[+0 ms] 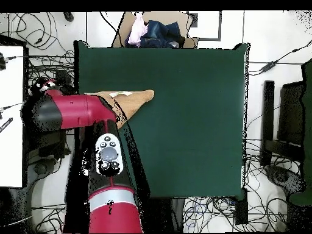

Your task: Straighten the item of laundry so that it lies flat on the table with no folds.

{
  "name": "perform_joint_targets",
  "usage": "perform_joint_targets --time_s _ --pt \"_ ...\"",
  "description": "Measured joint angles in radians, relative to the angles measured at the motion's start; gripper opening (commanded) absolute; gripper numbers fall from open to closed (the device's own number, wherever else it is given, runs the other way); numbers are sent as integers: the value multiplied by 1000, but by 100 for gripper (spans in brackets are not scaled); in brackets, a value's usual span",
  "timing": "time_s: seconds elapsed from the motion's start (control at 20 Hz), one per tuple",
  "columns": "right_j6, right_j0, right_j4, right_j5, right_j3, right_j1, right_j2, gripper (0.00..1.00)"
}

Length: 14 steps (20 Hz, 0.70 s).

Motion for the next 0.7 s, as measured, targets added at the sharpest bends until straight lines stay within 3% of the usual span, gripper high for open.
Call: perform_joint_targets --time_s 0.3,0.7 --pt "0 62 -85 65 -74 13 -69 0" --pt "0 81 -157 84 -113 19 -91 0"
